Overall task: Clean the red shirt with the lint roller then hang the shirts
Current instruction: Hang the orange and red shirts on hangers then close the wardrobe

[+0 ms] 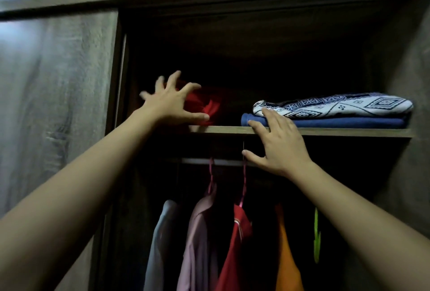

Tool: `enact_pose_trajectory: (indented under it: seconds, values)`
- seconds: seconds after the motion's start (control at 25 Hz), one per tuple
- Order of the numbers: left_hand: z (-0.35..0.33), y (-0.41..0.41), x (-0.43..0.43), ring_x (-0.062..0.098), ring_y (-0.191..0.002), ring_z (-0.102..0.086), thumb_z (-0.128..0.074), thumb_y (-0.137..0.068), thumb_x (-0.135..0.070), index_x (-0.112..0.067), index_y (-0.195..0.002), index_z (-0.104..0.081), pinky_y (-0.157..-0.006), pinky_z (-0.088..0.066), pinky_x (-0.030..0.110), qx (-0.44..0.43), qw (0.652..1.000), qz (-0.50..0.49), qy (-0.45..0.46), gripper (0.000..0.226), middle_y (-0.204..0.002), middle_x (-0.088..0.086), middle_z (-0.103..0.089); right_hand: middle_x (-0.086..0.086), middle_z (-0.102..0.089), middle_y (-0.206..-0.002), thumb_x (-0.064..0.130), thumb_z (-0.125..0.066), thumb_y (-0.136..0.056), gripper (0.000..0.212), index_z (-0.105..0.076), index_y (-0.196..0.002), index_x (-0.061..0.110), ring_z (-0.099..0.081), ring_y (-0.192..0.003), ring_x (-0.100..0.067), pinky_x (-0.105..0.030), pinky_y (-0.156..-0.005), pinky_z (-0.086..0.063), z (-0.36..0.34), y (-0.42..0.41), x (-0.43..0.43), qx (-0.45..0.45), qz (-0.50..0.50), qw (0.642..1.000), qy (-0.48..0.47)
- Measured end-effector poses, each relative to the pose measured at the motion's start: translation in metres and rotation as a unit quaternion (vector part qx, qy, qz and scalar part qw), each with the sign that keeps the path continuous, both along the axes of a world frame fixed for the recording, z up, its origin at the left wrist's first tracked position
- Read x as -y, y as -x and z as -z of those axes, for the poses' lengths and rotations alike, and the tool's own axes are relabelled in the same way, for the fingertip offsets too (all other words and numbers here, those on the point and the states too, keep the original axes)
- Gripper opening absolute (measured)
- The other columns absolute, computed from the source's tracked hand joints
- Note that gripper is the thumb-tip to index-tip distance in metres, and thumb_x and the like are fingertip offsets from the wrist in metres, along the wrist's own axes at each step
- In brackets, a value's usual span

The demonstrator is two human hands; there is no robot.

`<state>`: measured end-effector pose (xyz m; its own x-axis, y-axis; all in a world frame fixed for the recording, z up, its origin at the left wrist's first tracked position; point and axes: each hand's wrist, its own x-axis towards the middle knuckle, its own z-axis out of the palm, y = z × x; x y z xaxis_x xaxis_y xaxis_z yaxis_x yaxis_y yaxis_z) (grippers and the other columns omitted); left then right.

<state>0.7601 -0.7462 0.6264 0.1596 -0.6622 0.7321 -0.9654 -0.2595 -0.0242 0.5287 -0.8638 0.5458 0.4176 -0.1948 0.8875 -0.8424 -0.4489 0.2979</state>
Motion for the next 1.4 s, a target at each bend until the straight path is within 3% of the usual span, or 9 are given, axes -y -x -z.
enact_pose_trajectory:
  seconds: [0.08,0.16,0.32,0.52,0.76,0.88,1.0,1.24,1.4]
  values:
    - [0.003,-0.012,0.010,0.046,-0.140,-0.009,-0.042,-0.048,-0.093,-0.047,-0.142,-0.015,-0.108,-0.019,0.066,-0.111,0.991,0.002,-0.074,0.108,-0.158,0.009,0.006,-0.019,-0.036,-0.147,0.069,-0.032,-0.069,0.081,-0.046,-0.132,0.020,-0.033,-0.136,-0.036,-0.049,-0.109,-0.029,0.001,0.001,0.000,-0.002,-0.001,1.000,-0.008]
    - [0.008,-0.017,0.013,0.044,-0.135,-0.028,-0.040,-0.047,-0.095,-0.039,-0.143,-0.021,-0.106,-0.033,0.057,-0.116,0.991,-0.001,-0.069,0.113,-0.154,0.014,-0.015,-0.017,-0.030,-0.150,0.070,-0.033,-0.069,0.083,-0.042,-0.135,0.021,-0.028,-0.139,-0.035,-0.048,-0.111,-0.025,0.001,0.001,0.001,-0.004,0.002,1.000,-0.013]
    - [0.013,-0.014,-0.005,0.041,-0.120,-0.045,-0.070,-0.072,-0.052,-0.029,-0.142,-0.025,-0.098,-0.041,0.043,-0.069,0.993,0.086,0.050,0.086,-0.136,0.021,-0.035,-0.015,-0.016,-0.156,0.074,-0.033,-0.066,0.091,-0.032,-0.142,0.024,-0.014,-0.144,-0.032,-0.046,-0.115,-0.015,-0.001,0.005,-0.006,-0.014,-0.011,0.998,-0.055]
    - [0.017,-0.015,-0.038,0.034,-0.106,-0.056,-0.068,-0.073,-0.025,-0.027,-0.133,-0.039,-0.092,-0.048,0.040,-0.053,0.983,0.152,0.091,0.067,-0.120,0.018,-0.056,-0.010,0.001,-0.159,0.081,-0.045,-0.067,0.106,-0.002,-0.148,0.029,0.001,-0.147,-0.022,-0.042,-0.118,-0.005,-0.010,0.007,-0.035,0.022,-0.116,0.974,-0.195]
    - [0.025,0.005,-0.114,0.005,-0.080,-0.060,-0.071,-0.068,-0.014,-0.031,-0.118,-0.053,-0.073,-0.046,0.019,0.021,0.950,0.306,0.057,0.056,-0.093,-0.004,-0.062,-0.011,-0.027,-0.150,0.065,-0.054,-0.075,0.088,-0.023,-0.143,0.020,-0.024,-0.140,-0.023,-0.038,-0.115,-0.022,-0.025,-0.006,-0.112,0.186,-0.297,0.928,-0.123]
    - [0.038,0.019,-0.158,-0.001,-0.088,-0.059,-0.067,-0.065,-0.023,-0.026,-0.118,-0.057,-0.075,-0.043,0.006,0.064,0.931,0.359,-0.009,0.055,-0.097,-0.011,-0.063,-0.007,-0.056,-0.118,0.031,-0.062,-0.078,0.058,-0.042,-0.131,0.019,-0.055,-0.109,-0.019,-0.032,-0.097,-0.043,-0.029,-0.002,-0.160,0.115,-0.308,0.940,-0.087]
    - [0.072,0.025,-0.169,-0.002,-0.089,-0.061,-0.064,-0.063,-0.029,-0.025,-0.113,-0.061,-0.077,-0.046,0.012,0.053,0.914,0.394,-0.074,0.051,-0.098,-0.013,-0.066,0.000,-0.063,-0.091,0.011,-0.059,-0.082,0.034,-0.057,-0.115,0.016,-0.061,-0.079,-0.015,-0.024,-0.074,-0.045,-0.001,0.004,-0.191,-0.064,-0.238,0.942,-0.227]
    - [0.192,0.031,-0.157,-0.007,-0.088,-0.058,-0.077,-0.071,-0.039,-0.033,-0.108,-0.053,-0.077,-0.043,0.005,-0.161,0.849,0.418,-0.282,0.045,-0.100,-0.018,-0.062,-0.018,-0.052,-0.099,0.013,-0.040,-0.090,0.020,-0.052,-0.102,0.003,-0.055,-0.097,-0.037,-0.041,-0.088,-0.044,0.110,0.020,-0.194,-0.121,-0.089,0.913,-0.380]
    - [0.230,0.035,-0.150,-0.002,-0.074,-0.059,-0.075,-0.074,-0.037,-0.034,-0.087,-0.057,-0.068,-0.045,0.013,-0.128,0.873,0.394,-0.257,0.022,-0.082,-0.010,-0.064,-0.008,-0.045,-0.097,0.012,-0.044,-0.089,0.024,-0.054,-0.110,0.005,-0.056,-0.098,-0.035,-0.039,-0.087,-0.046,0.141,0.036,-0.208,-0.138,-0.057,0.898,-0.415]
